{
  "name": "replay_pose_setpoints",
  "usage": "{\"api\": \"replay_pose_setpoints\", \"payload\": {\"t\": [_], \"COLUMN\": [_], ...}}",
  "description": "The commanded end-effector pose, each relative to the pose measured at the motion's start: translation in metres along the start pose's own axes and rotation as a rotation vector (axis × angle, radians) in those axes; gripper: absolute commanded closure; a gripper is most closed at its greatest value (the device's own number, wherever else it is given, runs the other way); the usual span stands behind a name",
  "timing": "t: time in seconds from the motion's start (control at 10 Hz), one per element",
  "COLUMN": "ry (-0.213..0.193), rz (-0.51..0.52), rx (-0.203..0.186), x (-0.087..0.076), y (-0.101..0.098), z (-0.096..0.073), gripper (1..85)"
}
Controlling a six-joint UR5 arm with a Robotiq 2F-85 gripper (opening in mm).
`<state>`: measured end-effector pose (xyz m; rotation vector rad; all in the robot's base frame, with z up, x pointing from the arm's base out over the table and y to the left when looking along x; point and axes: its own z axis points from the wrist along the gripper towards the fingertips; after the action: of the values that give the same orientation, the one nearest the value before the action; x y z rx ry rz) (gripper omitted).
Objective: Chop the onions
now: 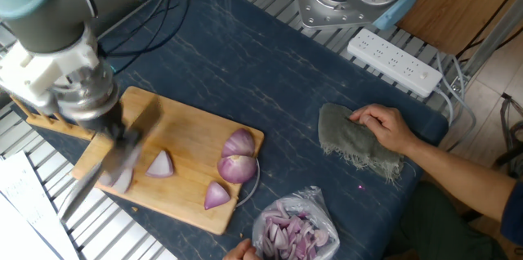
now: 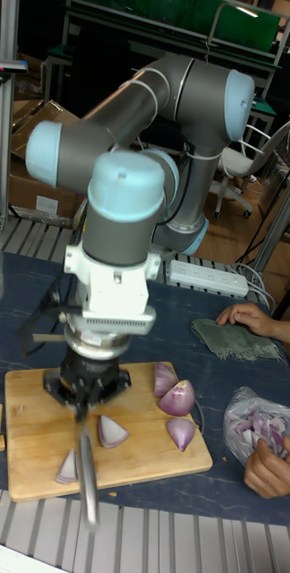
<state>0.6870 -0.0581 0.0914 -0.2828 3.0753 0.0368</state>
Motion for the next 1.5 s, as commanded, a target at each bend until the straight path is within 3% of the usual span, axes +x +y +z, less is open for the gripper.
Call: {"api": "replay_pose_setpoints", "payload": {"t": [0.0,0.3,0.7,1.0,1.2,1.4], "ry": [0.005,0.005,-0.009,0.010,0.023,0.034], "rz": [0.010,0.045,-0.033,-0.157,-0.178,-0.199], "rx": [-0.010,-0.008,0.000,0.044,0.042,0.000], "x": [0.011,0.013,0.011,0.021,0.026,0.029], "y": [0.005,0.022,0.047,0.053,0.055,0.066], "z": [-0.014,-0.019,-0.010,-0.006,-0.007,-0.005], "gripper": [84.7,84.7,84.7,84.7,84.7,84.7]}}
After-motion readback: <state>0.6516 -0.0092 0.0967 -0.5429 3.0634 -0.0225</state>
